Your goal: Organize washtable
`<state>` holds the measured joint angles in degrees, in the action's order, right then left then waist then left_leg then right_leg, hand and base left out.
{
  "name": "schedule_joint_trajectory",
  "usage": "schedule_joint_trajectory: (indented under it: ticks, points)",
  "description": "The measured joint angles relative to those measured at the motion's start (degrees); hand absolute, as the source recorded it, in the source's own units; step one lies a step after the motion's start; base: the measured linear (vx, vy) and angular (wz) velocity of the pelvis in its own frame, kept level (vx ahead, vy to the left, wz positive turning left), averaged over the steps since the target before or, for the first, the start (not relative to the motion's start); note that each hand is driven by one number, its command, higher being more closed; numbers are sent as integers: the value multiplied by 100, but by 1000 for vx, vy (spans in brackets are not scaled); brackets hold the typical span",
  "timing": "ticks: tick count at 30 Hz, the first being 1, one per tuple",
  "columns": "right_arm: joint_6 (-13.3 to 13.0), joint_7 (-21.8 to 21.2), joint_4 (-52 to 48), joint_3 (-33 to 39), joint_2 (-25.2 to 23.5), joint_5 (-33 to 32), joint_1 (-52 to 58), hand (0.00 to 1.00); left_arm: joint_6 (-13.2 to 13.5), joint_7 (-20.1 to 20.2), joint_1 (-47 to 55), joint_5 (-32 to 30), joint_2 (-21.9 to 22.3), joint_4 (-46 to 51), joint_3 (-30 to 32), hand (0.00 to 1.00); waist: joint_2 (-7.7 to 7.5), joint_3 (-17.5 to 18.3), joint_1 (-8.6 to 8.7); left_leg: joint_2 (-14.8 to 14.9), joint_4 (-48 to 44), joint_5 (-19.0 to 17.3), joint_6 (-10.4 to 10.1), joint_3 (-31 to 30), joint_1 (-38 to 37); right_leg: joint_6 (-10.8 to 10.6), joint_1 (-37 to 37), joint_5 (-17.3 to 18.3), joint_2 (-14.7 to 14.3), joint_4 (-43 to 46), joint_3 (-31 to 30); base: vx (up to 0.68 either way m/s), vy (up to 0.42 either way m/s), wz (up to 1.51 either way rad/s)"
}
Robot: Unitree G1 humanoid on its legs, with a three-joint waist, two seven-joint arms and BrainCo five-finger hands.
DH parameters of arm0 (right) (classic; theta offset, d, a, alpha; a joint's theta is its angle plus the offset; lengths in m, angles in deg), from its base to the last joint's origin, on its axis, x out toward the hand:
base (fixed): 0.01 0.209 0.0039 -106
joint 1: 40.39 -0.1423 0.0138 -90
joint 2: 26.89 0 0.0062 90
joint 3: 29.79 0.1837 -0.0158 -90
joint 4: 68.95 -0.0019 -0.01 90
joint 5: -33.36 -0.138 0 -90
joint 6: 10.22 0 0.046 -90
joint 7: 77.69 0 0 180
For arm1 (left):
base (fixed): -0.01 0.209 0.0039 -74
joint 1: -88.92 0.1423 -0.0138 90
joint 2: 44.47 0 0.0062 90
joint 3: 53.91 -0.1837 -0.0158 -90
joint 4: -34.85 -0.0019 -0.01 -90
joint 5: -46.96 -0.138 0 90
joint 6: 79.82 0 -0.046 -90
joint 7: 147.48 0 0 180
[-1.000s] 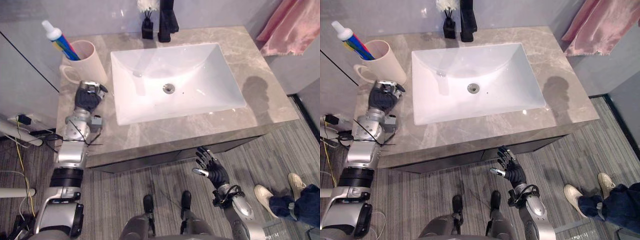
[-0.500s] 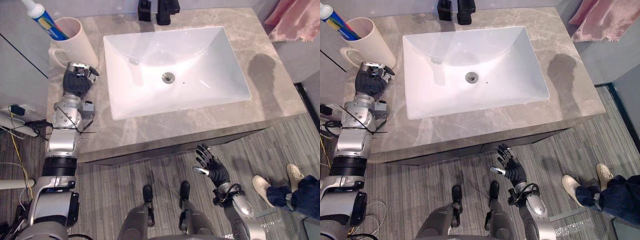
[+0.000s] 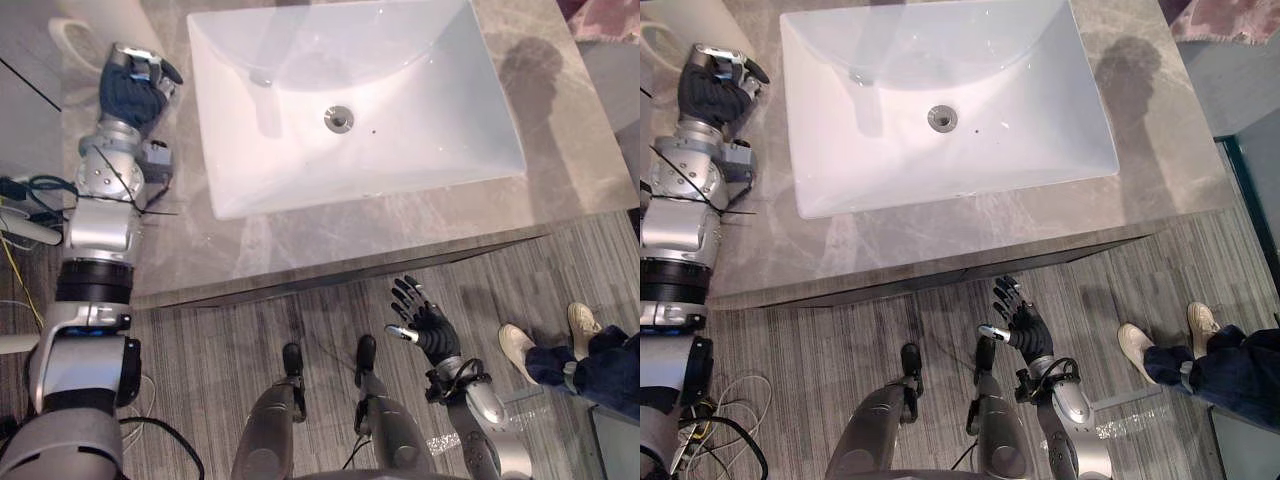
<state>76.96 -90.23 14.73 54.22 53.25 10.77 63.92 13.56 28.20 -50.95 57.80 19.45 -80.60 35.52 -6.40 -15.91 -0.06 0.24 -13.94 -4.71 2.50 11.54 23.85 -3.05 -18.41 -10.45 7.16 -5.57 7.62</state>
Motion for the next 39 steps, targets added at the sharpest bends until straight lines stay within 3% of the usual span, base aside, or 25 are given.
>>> schedule_joint_trajectory:
  ticks: [4, 14, 28, 33, 36, 39]
  points:
    - [-73, -2, -5, -182, -1, 0, 0, 0, 15, -5, -254, 53, -197, -254, -145, 100, -4, -7, 82, 25, -22, 0, 0, 1, 82, 8, -76, -13, -13, 0, -6, 0, 0, 0]
    - [-111, -7, -190, -190, 0, -3, 3, 0, 96, -63, -794, 79, -372, -435, -274, 100, -24, -236, 105, 96, -133, -30, -19, 12, 230, 37, -188, -36, -72, 0, -31, 0, -1, -1]
    - [-134, -5, -193, -308, -1, -126, 0, 0, 155, -129, -1242, 79, -404, -654, -608, 100, -49, -347, 229, 168, -349, -82, -23, -7, 349, 88, -210, -98, -116, -1, -72, 2, 1, 0]
    - [-131, -4, -184, -381, -12, -215, -127, 0, 197, -68, 87, 152, -158, 900, -507, 100, -35, -337, 222, 165, -203, -113, -70, 63, -89, 223, 129, 36, -116, -1, -81, 26, 14, -8]
    - [-130, 0, -177, -226, -21, -284, -154, 0, 257, 41, 1506, 326, 562, 2010, -29, 100, 88, -242, 201, 131, -66, -113, -83, 2, -370, 162, 383, 125, -113, 1, 7, 64, 9, 11]
    - [-113, 28, 71, 167, -75, -391, -129, 0, 279, 200, 3033, 719, 1405, 2829, 307, 100, 377, 128, 87, 77, 106, -111, -85, -158, -666, 45, 676, 217, -131, 1, 171, 139, -7, 23]
